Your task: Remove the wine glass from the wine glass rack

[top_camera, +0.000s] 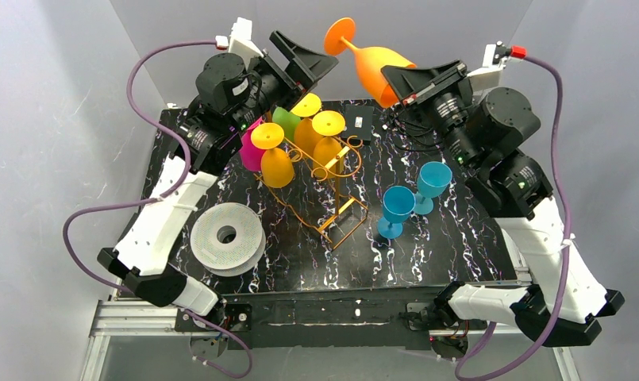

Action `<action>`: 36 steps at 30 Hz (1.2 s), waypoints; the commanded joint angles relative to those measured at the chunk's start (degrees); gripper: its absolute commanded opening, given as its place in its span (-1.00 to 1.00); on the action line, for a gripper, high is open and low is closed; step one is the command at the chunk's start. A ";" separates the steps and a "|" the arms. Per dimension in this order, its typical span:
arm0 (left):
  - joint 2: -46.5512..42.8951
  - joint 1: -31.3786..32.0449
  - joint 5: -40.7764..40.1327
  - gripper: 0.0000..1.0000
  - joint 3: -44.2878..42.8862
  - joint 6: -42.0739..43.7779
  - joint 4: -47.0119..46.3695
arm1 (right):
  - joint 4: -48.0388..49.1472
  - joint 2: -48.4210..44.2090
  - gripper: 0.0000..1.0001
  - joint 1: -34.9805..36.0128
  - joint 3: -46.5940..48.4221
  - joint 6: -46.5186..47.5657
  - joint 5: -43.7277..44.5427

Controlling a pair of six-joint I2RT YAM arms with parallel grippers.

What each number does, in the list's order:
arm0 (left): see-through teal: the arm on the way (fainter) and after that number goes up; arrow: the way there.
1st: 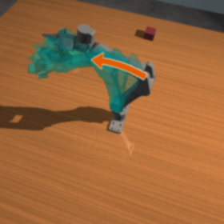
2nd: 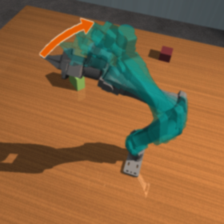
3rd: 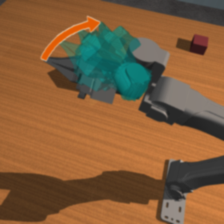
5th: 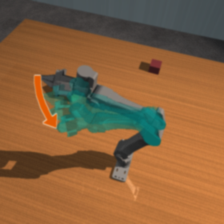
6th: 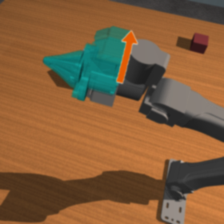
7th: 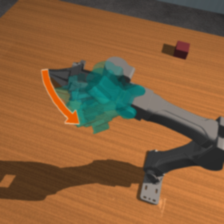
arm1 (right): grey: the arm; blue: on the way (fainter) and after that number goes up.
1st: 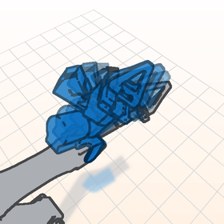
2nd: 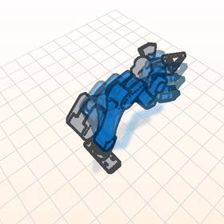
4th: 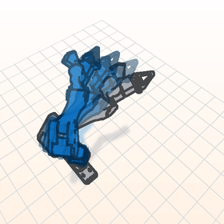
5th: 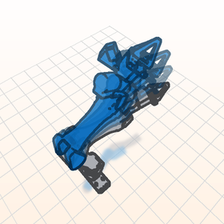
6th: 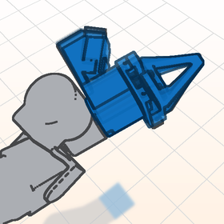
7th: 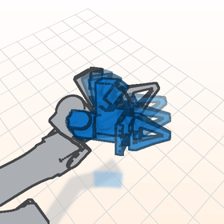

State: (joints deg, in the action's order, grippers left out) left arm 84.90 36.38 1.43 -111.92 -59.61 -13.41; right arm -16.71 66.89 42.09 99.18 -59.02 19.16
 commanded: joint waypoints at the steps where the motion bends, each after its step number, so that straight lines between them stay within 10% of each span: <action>1: -2.90 -0.08 4.33 0.81 -5.03 11.75 1.53 | -5.22 0.83 -0.97 -1.57 7.12 4.54 -0.09; 12: 0.04 -0.11 10.64 0.96 -16.10 31.51 10.54 | -23.07 0.32 -0.97 -5.34 16.40 11.24 0.93; 36: -0.89 -0.09 11.81 0.96 -16.55 40.89 15.48 | -69.71 2.87 -0.97 -7.08 35.72 11.60 14.15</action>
State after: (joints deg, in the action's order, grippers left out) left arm 86.37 36.36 13.93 -128.35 -20.58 2.96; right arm -76.82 69.63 35.31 133.40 -45.10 28.51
